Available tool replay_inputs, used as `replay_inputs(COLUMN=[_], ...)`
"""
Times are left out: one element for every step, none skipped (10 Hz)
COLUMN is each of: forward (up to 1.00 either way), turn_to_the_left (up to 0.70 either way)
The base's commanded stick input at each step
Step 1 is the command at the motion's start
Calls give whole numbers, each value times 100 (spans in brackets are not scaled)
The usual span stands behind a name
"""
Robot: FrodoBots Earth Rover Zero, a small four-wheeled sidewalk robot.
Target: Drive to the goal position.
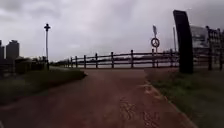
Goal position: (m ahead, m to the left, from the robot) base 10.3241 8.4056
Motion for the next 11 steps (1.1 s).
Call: replay_inputs(forward=[100, 100, 100, 100, 100, 100, 100, 100, 100, 100, 100], turn_to_the_left=[0, 0, 0, 0, 0, 39, 27, 0, 0, 0, 0])
